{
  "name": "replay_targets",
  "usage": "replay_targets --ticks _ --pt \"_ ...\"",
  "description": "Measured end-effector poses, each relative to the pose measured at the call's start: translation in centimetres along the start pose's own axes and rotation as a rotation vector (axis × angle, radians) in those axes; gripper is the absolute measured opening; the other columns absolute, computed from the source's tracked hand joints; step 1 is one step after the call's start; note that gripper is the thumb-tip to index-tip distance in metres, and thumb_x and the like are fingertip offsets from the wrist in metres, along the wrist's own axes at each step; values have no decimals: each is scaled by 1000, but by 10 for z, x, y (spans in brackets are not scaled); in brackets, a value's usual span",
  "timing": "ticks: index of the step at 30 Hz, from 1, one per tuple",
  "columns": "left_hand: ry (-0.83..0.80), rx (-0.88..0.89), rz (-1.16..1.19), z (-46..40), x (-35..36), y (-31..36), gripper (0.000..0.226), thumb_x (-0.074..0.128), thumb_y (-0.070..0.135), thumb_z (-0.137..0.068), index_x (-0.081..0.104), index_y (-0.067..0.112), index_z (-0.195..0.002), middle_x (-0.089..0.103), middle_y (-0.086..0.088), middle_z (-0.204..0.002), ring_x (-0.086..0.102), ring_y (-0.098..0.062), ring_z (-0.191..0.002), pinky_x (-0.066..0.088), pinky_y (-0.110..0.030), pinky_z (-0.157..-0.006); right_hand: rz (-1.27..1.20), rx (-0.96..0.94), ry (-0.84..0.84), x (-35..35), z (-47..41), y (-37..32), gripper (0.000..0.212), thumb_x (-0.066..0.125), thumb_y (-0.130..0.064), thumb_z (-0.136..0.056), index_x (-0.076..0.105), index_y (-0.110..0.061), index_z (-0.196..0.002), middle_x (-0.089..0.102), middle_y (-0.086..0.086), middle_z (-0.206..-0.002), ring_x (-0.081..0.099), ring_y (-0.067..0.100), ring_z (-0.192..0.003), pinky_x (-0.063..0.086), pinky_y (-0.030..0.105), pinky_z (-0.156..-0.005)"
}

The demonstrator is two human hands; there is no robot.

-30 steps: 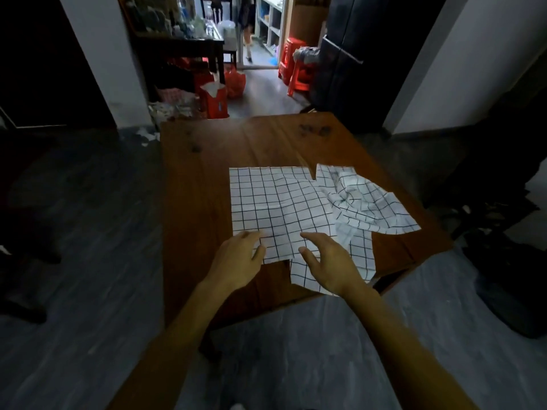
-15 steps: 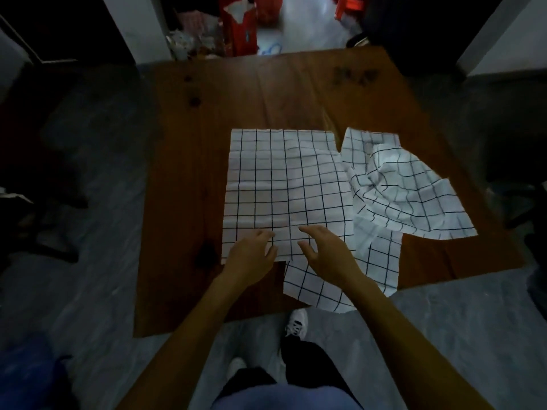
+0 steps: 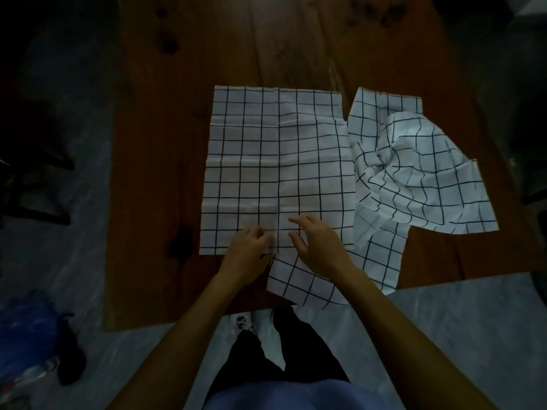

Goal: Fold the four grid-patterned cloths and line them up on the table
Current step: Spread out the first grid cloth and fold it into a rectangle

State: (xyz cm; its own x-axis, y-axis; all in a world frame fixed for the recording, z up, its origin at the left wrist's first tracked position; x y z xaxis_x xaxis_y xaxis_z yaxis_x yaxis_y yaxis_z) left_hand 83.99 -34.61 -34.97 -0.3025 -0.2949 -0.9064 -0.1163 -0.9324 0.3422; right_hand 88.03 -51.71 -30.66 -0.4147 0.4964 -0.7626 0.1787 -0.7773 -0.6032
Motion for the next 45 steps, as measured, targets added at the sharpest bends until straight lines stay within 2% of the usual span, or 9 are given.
replay_targets --ticks 4,12,18,23,30,35,40,42,45 --pt "61 75 -13 -5 0 -7 18 52 22 -94 63 16 -107 59 -9 -110 53 -22 -102 45 -31 -83 -6 11 -5 7 0 1 38 51 -29 -97 51 -17 -132 56 6 -126 55 20 -110 45 26 -88" --pt "22 51 -32 -14 -3 -13 36 54 37 -91 55 18 -122 54 -8 -122 47 -24 -114 41 -34 -90 -14 40 60 7 4 -4 38 51 -28 -97 51 -17 -133 56 5 -127 55 19 -111 39 21 -87" --pt "85 100 -12 -21 -4 -15 24 49 30 -92 64 16 -105 60 -7 -106 53 -22 -99 43 -31 -82 -27 63 62 17 6 -5 38 52 -28 -97 51 -17 -133 54 4 -130 53 17 -114 36 19 -89" --pt "73 87 15 -26 -5 -12 20 48 25 -96 61 13 -104 58 -5 -106 51 -19 -101 38 -29 -86 -47 77 79 20 7 -7 36 53 -27 -96 54 -16 -130 56 5 -127 54 18 -113 38 21 -90" --pt "89 -85 299 -34 -26 0 12 53 25 -94 59 15 -97 54 1 -98 51 -9 -82 43 -22 -70 -25 121 167 3 11 -17 20 52 -31 -95 65 -16 -100 63 0 -93 56 11 -83 50 27 -74" --pt "126 -77 413 -37 -41 8 11 53 27 -94 58 17 -93 56 2 -91 52 -9 -77 40 -18 -65 17 314 154 -3 25 -22 40 44 -47 -95 61 -20 -71 59 -8 -66 55 10 -62 51 31 -64" --pt "164 -51 487 -29 -49 29 6 57 26 -91 57 21 -88 54 7 -85 53 -8 -76 47 -23 -68 -434 508 323 -7 27 -37 45 51 -53 -92 60 -16 -115 58 -8 -99 58 10 -93 47 26 -76" --pt "149 -15 515 -25 -54 39 5 57 26 -92 57 20 -90 54 7 -86 55 -9 -76 48 -22 -67 -595 562 435 -12 22 -44 44 55 -47 -91 56 -12 -118 58 -6 -103 58 12 -96 46 24 -77" --pt "109 68 513 -23 -66 53 5 55 21 -93 58 17 -93 58 2 -90 55 -9 -77 47 -21 -68 -837 590 604 -22 14 -53 18 58 -28 -94 62 -12 -102 65 1 -94 62 16 -90 49 23 -73"
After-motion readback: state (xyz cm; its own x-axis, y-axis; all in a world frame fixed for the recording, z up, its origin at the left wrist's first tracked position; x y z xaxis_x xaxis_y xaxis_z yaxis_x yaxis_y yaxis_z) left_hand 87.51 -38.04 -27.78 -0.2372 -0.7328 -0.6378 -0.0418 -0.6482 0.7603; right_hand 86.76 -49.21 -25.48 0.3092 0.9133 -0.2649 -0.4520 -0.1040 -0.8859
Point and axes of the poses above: each hand's wrist, its own z-axis away from the middle knuckle, its own x-axis out of the palm, y = z × x, the point moved 1 cm from there along -z, towards the middle knuckle
